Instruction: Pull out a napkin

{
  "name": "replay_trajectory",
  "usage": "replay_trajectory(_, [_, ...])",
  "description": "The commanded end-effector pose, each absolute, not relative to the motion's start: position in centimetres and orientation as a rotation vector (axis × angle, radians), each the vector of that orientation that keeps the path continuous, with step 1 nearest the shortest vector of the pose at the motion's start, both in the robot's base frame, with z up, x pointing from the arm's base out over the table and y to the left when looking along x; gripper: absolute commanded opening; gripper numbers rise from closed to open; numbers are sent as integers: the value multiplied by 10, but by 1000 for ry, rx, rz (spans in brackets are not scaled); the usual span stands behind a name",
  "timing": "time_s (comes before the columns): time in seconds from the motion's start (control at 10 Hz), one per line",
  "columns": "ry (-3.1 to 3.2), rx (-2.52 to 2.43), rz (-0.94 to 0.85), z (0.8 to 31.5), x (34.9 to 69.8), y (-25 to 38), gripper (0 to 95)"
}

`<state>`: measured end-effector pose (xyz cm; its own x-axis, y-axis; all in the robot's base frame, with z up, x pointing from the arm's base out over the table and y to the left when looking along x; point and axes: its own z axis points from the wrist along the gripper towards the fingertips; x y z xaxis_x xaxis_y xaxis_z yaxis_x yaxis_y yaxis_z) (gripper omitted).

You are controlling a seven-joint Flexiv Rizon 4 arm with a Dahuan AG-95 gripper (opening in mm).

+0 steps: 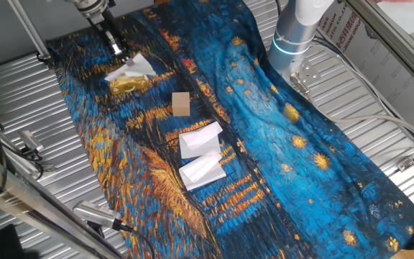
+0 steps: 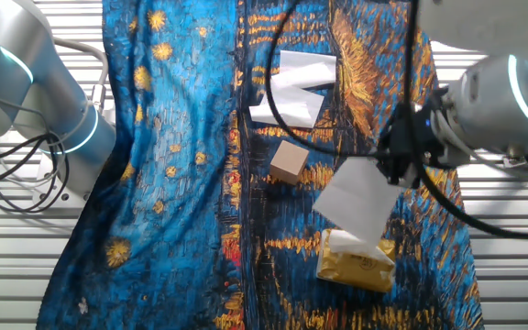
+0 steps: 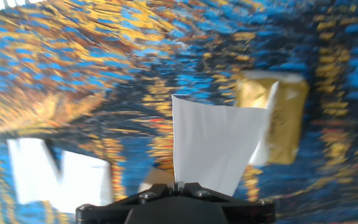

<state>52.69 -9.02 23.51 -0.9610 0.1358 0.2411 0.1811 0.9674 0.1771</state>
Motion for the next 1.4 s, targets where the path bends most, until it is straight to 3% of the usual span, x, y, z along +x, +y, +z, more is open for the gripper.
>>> replay_trajectory(0.1, [-2884,-247,-294,234,530,-88,0])
replay_trajectory(0.6, [-2891,-271,-305,223,539,-80,0])
replay_trajectory(0.7, [-2891,-185,-380,223,539,-80,0])
replay_trajectory(0.8, [-2888,-139,-437,223,539,-80,950])
replay_trajectory(1.4, [-2878,-114,-462,223,539,-80,950])
